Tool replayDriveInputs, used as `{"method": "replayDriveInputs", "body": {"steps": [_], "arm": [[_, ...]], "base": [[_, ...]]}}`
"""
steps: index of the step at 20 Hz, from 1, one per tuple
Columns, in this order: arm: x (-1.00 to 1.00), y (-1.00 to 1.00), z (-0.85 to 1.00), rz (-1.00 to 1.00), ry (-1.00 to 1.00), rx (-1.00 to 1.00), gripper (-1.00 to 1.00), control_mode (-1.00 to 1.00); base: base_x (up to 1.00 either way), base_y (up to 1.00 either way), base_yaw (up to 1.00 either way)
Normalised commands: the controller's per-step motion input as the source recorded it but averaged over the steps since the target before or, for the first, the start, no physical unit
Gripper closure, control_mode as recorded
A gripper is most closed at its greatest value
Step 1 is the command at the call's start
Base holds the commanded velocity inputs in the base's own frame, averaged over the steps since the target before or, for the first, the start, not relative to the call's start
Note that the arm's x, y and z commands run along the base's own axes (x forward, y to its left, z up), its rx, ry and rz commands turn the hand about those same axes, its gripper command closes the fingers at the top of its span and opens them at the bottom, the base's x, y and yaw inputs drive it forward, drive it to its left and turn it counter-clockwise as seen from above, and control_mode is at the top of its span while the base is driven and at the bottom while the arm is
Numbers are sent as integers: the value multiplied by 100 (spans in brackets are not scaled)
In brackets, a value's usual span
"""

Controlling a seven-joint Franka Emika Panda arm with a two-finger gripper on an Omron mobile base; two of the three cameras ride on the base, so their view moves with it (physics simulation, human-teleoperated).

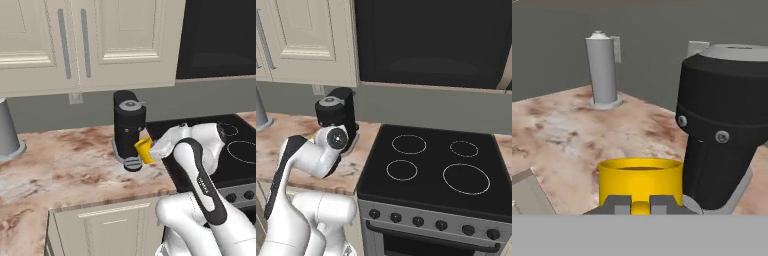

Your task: Pick up the brewed coffee from the coffee machine and place it next to the breakfast plate on the dining counter.

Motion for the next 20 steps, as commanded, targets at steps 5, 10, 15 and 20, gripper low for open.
{"method": "replayDriveInputs", "body": {"steps": [5, 10, 15, 20], "arm": [[-85, -55, 12, 16, -15, 11, 100, -100], [-41, -37, 1, 36, -27, 25, 100, -100], [-16, -22, 0, 33, -12, 36, 100, -100], [-34, -24, 10, 26, 0, 26, 100, -100]], "base": [[0, 0, 0], [0, 0, 0], [0, 0, 0], [0, 0, 0]]}}
